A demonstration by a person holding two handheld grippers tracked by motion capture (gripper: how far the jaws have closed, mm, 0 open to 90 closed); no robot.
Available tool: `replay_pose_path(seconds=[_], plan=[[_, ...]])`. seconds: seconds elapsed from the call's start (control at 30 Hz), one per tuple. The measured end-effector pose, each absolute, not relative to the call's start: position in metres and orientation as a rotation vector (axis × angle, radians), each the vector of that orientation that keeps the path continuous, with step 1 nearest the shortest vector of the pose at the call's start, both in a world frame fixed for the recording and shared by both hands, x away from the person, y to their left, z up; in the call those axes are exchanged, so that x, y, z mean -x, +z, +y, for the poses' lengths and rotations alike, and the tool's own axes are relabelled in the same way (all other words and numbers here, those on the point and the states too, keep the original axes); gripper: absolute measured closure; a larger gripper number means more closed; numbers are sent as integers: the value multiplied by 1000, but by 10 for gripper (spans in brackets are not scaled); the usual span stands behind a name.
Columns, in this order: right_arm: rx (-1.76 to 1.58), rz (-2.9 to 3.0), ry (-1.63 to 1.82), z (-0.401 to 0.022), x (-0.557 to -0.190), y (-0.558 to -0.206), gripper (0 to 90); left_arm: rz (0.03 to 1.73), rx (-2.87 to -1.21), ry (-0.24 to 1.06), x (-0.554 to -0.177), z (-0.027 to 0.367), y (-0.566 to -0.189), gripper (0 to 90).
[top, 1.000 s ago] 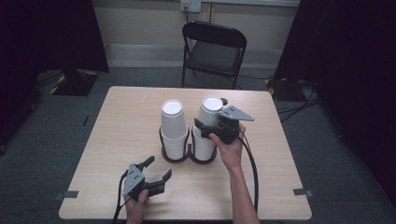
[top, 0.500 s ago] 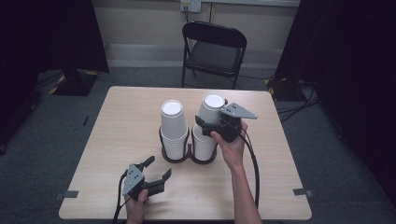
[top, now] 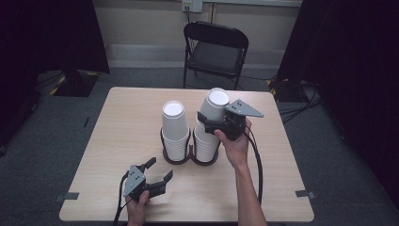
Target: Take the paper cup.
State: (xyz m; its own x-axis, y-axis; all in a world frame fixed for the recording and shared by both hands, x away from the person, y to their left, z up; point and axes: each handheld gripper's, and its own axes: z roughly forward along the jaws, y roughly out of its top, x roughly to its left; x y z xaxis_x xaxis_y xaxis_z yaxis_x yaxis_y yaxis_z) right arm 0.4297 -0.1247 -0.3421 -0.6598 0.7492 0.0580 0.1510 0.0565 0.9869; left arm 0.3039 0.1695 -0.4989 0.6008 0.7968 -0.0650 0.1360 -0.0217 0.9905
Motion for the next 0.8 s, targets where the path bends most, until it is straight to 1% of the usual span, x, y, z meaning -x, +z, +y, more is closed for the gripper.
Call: replay_pose_path(seconds=[0.2,0.6,0.8], plan=[[-917,1850,1677,-129,-428,-338,136,829,-1525,623,-304,169,-499,195],[-927,1803,1744,-136,-421,-326,137,858,-1527,641,-305,168,-498,196],[-905,1802,1758,-140,-415,-318,137,851,-1534,618,-306,169,-498,186]])
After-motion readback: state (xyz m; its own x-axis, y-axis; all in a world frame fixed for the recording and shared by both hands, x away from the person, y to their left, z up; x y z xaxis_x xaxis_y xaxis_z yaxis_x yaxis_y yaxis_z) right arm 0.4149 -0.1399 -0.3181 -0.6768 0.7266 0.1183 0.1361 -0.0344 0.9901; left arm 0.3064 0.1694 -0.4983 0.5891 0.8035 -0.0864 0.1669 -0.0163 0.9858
